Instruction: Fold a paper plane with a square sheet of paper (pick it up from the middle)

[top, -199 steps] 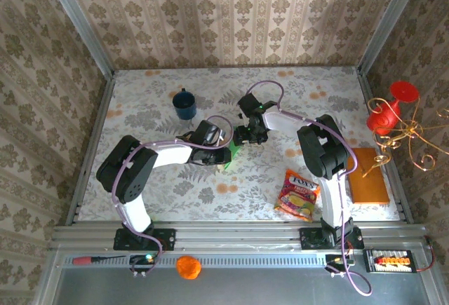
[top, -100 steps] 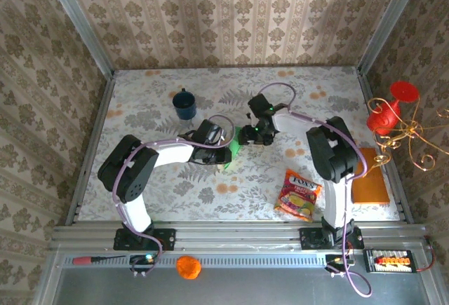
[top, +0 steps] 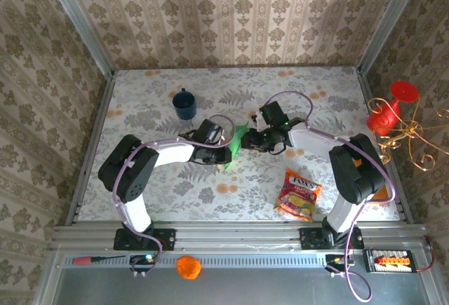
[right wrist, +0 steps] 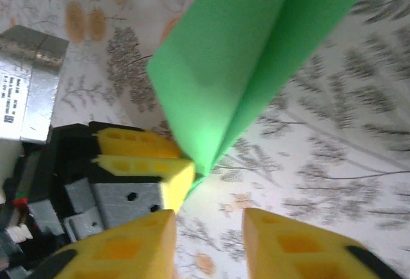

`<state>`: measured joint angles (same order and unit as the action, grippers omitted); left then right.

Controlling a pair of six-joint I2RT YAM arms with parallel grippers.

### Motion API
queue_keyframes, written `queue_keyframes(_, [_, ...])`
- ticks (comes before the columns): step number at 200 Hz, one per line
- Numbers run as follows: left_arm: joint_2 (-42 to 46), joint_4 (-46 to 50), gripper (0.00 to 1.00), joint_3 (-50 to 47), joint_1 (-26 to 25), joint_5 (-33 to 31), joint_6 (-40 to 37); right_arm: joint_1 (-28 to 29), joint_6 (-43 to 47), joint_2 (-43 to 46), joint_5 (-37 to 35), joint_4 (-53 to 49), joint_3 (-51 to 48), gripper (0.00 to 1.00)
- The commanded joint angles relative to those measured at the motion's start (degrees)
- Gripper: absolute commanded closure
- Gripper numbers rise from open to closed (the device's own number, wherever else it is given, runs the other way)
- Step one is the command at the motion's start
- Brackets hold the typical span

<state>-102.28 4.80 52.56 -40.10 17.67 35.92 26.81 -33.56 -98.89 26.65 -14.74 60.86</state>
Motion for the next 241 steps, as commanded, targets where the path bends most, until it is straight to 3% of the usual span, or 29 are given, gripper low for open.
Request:
queue_keyframes(1, [-5.22, 5.33, 0.77, -1.93, -1.65, -1.74, -1.82, 1.12, -3.78, -2.85, 4.62, 6.78, 0.03, 0.73])
queue_keyframes(75, [-5.22, 4.69, 0.77, -2.11, -1.52, -1.76, -1.73, 2.72, -6.18, -9.18, 2.84, 8.58, 4.24, 0.84])
queue_keyframes(241, [-5.72, 4.87, 0.78, -1.97, -1.55, -1.50, -1.91, 2.82, -5.60, -13.80, -4.15, 4.84, 7.34, 0.86])
